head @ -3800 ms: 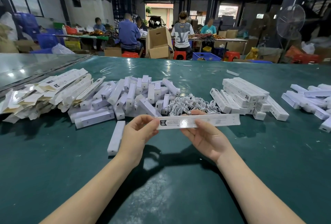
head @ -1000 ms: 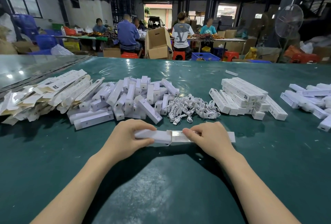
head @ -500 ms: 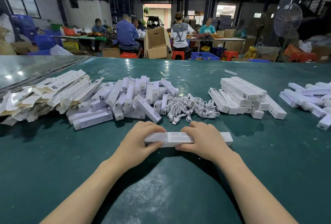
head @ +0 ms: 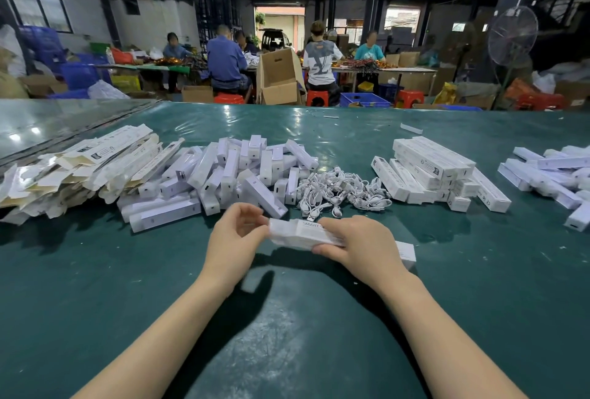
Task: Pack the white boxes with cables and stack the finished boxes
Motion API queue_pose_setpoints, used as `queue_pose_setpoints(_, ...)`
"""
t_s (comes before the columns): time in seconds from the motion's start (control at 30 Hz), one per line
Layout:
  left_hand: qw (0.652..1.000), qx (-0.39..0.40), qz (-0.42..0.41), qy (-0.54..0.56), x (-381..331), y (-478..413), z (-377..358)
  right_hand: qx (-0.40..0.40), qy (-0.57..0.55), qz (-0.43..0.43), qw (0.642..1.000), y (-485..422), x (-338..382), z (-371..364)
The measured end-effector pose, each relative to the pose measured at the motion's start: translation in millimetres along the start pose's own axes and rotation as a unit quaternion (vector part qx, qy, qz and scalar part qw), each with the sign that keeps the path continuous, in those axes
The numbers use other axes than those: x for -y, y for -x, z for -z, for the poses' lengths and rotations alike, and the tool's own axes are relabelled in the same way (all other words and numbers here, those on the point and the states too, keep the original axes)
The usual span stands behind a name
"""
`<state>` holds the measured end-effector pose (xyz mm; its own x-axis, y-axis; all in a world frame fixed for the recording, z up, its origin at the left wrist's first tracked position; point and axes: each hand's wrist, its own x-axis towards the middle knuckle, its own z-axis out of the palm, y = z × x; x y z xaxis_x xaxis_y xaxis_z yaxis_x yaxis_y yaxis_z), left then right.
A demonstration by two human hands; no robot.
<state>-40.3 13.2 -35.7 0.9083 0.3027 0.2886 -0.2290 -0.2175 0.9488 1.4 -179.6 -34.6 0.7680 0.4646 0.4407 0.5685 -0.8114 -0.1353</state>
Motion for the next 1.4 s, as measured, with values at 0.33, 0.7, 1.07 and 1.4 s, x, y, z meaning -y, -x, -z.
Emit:
queue_pose_setpoints(0.33, 0.989, 0.14, -0.013, 0.037, -3, 11, -19, 0.019, -0.004, 0.001, 1.0, 0, 9, -3)
queue_pose_setpoints(0.7, 0.938, 0.122, -0.113, -0.304, 0, -14, -41, 0.017, 0.098, -0.181, 0.978, -1, -23, -3)
queue_pose_setpoints(1.07, 0.841, 0.195, -0.09, -0.496, 1, -66, -84, 0.051, 0.021, -0.12, 0.991, -2, -21, 1)
queue_pose_setpoints(1.4, 0.829, 0.28, -0.063, -0.479, -13, -71, -70, 0.085, -0.049, -0.074, 0.992, -1, -11, 5)
